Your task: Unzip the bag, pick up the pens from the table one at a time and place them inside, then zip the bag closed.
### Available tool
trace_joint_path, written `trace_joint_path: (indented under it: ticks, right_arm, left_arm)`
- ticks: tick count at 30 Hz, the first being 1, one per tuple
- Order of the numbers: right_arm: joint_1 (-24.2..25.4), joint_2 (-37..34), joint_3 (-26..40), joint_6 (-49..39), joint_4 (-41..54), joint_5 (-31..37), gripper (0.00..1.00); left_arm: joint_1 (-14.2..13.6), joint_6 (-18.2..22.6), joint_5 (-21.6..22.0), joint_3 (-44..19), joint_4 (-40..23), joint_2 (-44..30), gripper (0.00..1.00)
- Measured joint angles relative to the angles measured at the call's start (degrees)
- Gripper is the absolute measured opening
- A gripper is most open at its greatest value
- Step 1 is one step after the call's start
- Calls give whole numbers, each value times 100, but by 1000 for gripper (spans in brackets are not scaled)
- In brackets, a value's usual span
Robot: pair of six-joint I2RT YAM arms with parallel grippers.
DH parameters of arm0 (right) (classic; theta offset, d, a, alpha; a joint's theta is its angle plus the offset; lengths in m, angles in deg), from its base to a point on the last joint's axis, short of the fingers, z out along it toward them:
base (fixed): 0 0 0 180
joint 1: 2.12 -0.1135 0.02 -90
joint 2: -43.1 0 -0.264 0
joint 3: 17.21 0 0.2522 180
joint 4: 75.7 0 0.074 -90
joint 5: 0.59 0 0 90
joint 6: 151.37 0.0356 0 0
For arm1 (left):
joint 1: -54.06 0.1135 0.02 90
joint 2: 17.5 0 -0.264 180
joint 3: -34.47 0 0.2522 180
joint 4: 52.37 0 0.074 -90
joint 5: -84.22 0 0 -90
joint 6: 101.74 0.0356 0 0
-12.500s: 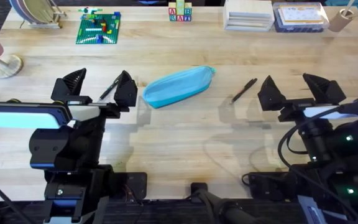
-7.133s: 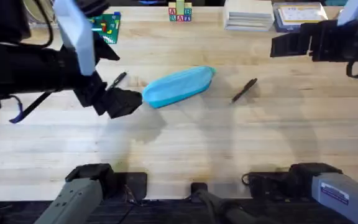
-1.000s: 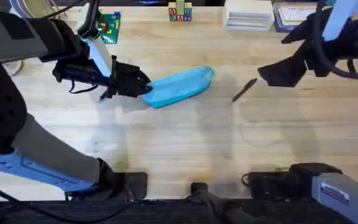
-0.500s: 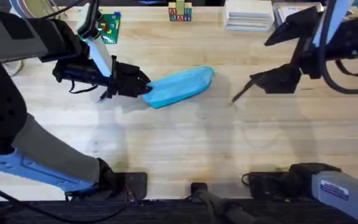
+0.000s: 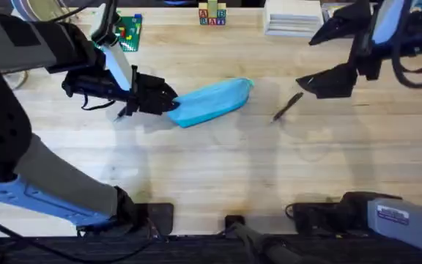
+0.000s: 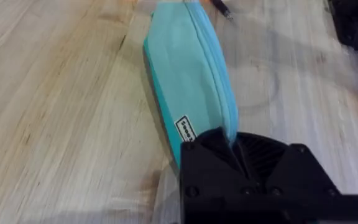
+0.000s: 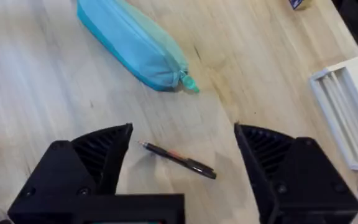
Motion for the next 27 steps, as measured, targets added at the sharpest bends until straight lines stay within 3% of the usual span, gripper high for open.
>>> trace_joint_path:
  ticks: [11,18,27]
  right_arm:
    - [8,-1525,1139,-552,90,-494,988]
    - [8,-1946,1177,-944,201,-532,992]
    - [8,-2176,1177,-2248,210,-548,993]
  left_arm:
    - [0,0,1,0,0,0,42]
    - [0,0,1,0,-2,0,42]
    - [0,0,1,0,-2,0,42]
